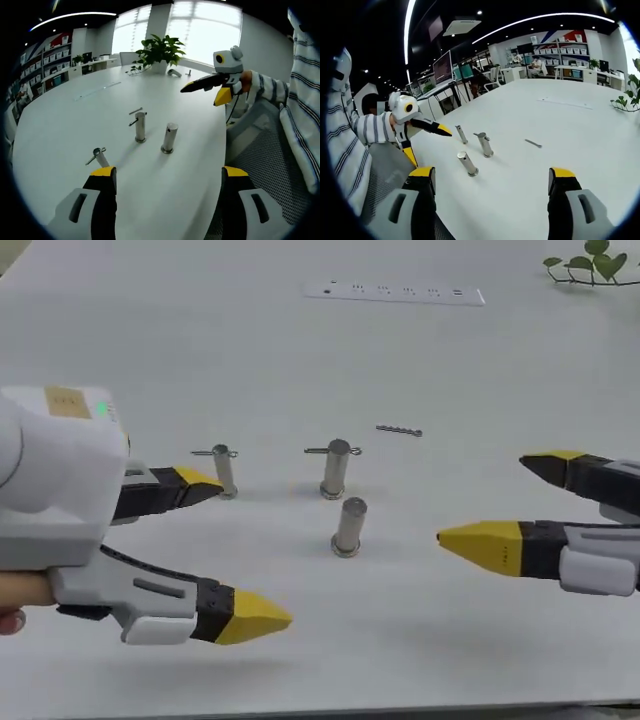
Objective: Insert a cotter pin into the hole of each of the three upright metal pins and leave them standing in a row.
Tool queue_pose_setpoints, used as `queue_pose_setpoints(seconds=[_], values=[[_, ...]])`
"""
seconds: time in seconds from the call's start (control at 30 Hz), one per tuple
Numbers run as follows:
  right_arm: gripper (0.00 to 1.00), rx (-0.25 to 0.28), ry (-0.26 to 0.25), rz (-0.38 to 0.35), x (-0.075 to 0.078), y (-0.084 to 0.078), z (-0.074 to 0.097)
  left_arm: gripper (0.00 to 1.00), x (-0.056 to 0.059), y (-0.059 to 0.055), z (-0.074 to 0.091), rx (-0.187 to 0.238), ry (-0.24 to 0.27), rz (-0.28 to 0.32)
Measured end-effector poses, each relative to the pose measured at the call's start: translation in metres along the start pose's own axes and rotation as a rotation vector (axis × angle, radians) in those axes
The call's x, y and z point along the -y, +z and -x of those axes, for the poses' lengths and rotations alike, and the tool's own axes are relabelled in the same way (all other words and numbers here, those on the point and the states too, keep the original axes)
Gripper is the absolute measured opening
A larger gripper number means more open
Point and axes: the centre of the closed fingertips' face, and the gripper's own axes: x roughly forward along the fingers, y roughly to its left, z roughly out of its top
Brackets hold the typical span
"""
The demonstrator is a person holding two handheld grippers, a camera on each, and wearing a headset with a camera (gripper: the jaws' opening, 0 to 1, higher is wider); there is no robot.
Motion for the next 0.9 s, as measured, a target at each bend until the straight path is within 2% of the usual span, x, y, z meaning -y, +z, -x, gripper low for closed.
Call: queue_pose_setpoints(seconds=[0.07,0.23,0.27,0.33,0.4,0.63,0.73,0.83,0.9], values=[[0.92,-0.01,0.003,0.003,0.0,-0.002,0.0,0.95,0.0,0.002,0.0,0.011,0.008,-0.001],[0.92,-0.043,0.01,0.023,0.002,-0.006,0.002,0.98,0.005,0.001,0.001,0.019,-0.002,0.02],[0.91,-0.052,0.012,0.032,0.003,-0.006,0.002,0.99,0.005,0.001,0.001,0.021,0.007,0.023],[0.91,-0.06,0.015,0.041,0.005,-0.005,0.003,0.99,0.0,0.002,0.003,0.044,0.052,0.033],[0.9,-0.068,0.023,0.049,0.007,-0.003,0.003,0.99,-0.001,-0.001,0.006,0.048,0.06,0.065],[0.87,-0.129,0.037,0.117,0.02,0.003,0.002,0.99,0.0,-0.001,0.015,0.078,0.086,0.109],[0.85,-0.146,0.035,0.149,0.028,0.008,-0.001,0.99,0.001,-0.002,0.018,0.077,0.103,0.112],[0.85,-0.162,0.038,0.193,0.034,0.014,-0.004,0.97,-0.007,-0.007,0.022,0.052,0.157,0.097],[0.85,-0.177,0.044,0.215,0.038,0.016,-0.006,0.96,-0.01,-0.009,0.025,0.055,0.171,0.111]])
